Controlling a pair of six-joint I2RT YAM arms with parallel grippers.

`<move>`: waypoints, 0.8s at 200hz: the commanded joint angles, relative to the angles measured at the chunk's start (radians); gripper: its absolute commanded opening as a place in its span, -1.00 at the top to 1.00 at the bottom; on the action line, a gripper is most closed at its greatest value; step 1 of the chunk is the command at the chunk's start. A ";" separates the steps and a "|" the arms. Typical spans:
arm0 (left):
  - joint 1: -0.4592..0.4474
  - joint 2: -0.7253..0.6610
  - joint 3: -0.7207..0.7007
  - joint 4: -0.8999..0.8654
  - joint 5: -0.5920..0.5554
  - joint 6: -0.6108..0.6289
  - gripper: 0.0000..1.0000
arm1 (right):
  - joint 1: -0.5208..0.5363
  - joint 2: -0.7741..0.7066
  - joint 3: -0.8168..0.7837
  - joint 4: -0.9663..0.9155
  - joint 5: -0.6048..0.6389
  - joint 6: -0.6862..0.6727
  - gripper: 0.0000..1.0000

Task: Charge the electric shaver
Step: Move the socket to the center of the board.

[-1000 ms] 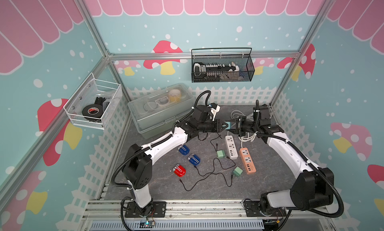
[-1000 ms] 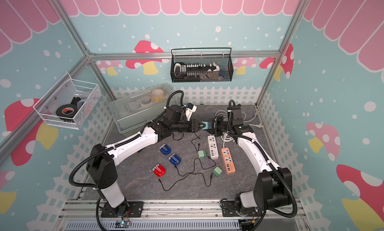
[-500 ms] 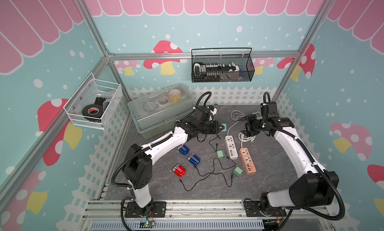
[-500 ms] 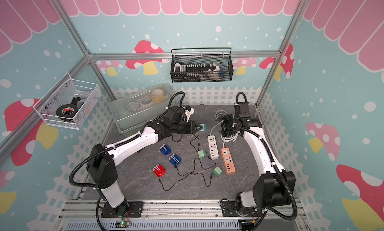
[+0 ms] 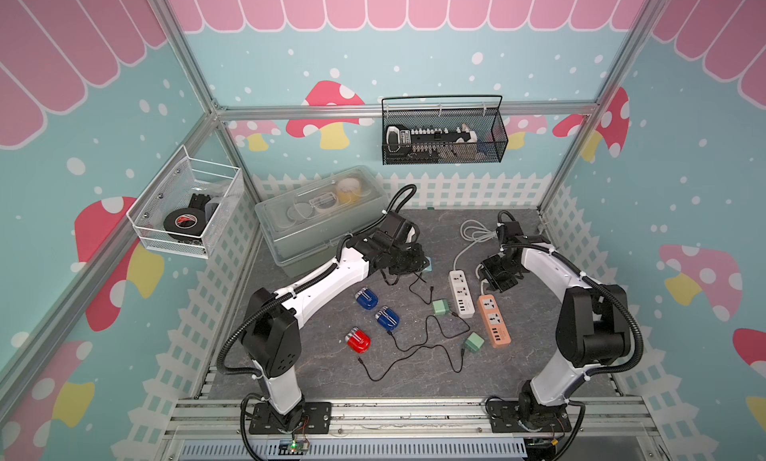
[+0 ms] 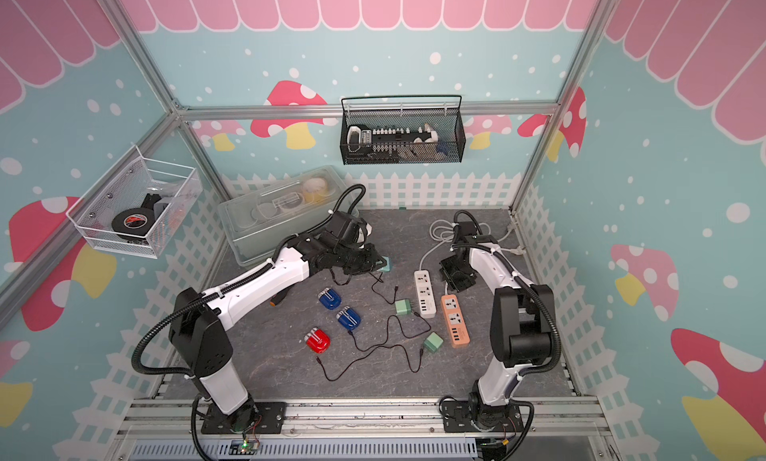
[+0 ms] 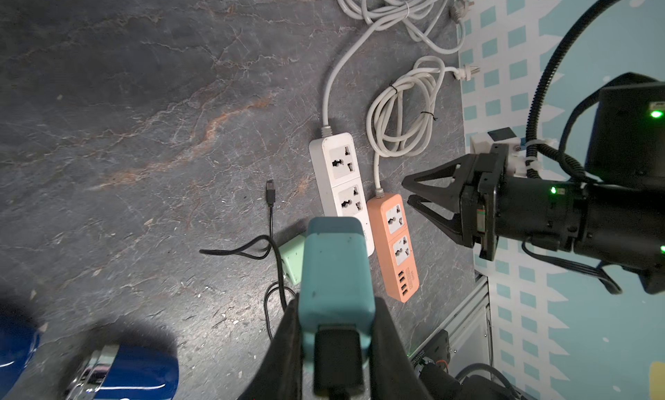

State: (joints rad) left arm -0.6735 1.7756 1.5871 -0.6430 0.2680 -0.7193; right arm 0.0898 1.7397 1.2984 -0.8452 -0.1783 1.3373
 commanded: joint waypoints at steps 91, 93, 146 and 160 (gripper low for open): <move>0.003 -0.034 0.004 -0.062 -0.039 -0.006 1.00 | 0.093 0.255 0.107 0.004 0.017 0.252 0.11; 0.003 -0.035 0.001 -0.062 -0.040 -0.005 1.00 | 0.096 0.258 0.109 0.006 0.014 0.255 0.11; 0.029 -0.043 -0.051 -0.092 -0.062 -0.007 1.00 | 0.208 0.343 0.202 0.025 0.015 0.305 0.08; 0.045 -0.034 -0.055 -0.099 -0.056 -0.005 1.00 | 0.233 0.376 0.237 0.026 0.014 0.301 0.08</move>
State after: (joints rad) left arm -0.6598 1.7687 1.5467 -0.7113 0.2302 -0.7265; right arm 0.2810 2.0548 1.4864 -0.8169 -0.1585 1.6054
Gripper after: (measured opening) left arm 0.212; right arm 0.461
